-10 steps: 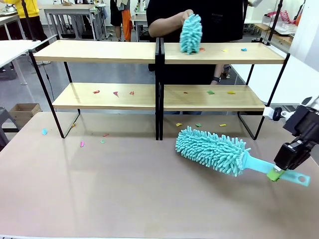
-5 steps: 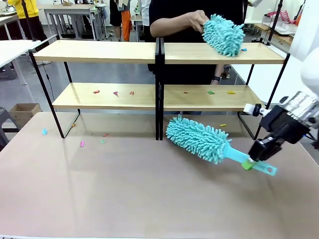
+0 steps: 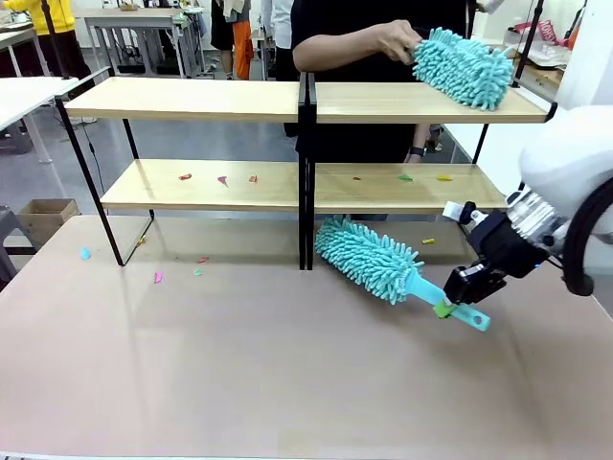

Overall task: Clean the shelves.
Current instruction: Clean another randomly selected level of the Shelf with the Duster.

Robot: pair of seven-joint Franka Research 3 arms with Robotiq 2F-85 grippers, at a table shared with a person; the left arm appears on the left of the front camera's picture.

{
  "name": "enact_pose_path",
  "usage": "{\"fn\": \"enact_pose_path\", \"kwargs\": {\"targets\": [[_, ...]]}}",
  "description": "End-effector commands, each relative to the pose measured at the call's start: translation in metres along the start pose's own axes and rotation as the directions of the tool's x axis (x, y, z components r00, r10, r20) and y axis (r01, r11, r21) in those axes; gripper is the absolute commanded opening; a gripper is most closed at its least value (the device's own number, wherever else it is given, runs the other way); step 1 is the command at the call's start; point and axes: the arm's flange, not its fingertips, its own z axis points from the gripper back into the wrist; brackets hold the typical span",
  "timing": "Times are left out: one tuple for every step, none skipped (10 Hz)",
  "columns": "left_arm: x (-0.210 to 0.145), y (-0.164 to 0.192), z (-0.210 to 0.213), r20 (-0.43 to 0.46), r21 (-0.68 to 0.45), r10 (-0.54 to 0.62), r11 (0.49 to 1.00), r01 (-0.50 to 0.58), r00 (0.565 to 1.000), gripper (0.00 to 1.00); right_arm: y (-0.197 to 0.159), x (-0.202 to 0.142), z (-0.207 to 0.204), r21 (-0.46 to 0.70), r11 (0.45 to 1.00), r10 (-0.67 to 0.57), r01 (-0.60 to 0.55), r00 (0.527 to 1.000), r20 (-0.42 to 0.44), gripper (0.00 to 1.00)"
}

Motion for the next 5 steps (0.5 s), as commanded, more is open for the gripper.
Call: {"fn": "enact_pose_path", "kwargs": {"targets": [[0.0,0.0,0.0,-0.003,0.001,-0.001,1.0,0.001,1.0,1.0,-0.004,0.033,-0.025,-0.016,1.0,-0.022,0.022,0.999,0.044,0.13],[0.0,0.0,0.0,-0.003,0.001,-0.001,1.0,0.001,1.0,1.0,-0.011,0.041,-0.034,-0.044,0.997,-0.063,0.066,0.997,0.053,0.13],[0.0,0.0,0.0,-0.003,0.001,-0.001,1.0,0.001,1.0,1.0,-0.018,0.045,-0.038,-0.077,0.991,-0.104,0.109,0.992,0.072,0.13],[0.0,0.0,0.0,-0.003,0.001,-0.001,1.0,0.001,1.0,1.0,-0.025,0.046,-0.04,-0.1,0.981,-0.155,0.164,0.983,0.095,0.13],[0.0,0.0,0.0,-0.003,0.001,-0.001,1.0,0.001,1.0,1.0,-0.032,0.046,-0.038,-0.129,0.969,-0.195,0.211,0.972,0.129,0.13]]}}
